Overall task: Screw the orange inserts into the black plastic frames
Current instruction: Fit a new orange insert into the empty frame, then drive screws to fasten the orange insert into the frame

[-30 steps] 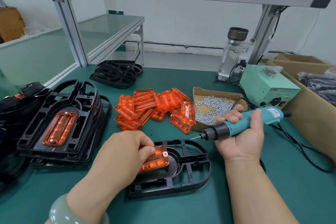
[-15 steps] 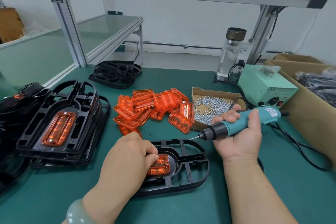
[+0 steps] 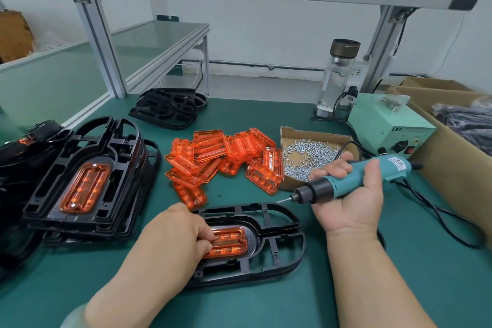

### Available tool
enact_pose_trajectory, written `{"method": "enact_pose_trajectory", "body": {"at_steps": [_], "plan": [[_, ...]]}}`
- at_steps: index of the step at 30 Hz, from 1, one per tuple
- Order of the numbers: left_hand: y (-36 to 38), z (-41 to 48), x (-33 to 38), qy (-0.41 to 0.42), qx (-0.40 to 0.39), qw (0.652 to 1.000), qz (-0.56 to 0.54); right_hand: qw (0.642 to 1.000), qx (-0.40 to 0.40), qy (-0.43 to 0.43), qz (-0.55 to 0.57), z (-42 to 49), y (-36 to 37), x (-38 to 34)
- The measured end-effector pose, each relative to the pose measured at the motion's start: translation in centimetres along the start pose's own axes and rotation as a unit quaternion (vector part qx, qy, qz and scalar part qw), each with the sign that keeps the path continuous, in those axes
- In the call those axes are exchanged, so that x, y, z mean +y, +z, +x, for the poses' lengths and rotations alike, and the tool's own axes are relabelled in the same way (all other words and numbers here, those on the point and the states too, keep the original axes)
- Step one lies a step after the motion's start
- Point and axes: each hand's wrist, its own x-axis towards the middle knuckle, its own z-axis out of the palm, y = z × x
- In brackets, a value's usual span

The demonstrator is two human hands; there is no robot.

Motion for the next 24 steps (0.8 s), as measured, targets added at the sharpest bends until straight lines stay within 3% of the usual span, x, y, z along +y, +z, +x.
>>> {"method": "enact_pose_trajectory", "body": {"at_steps": [9, 24], "plan": [[0.4, -0.1, -0.1, -0.027, -0.002, 1.000, 0.003, 1.000, -0.008, -0.004, 0.002, -0.1, 0.1, -0.2], [1.0, 1.8, 1.4, -0.002, -0.030, 0.999, 0.012, 1.000, -0.011, -0.012, 0.007, 0.0, 0.2, -0.7]]}}
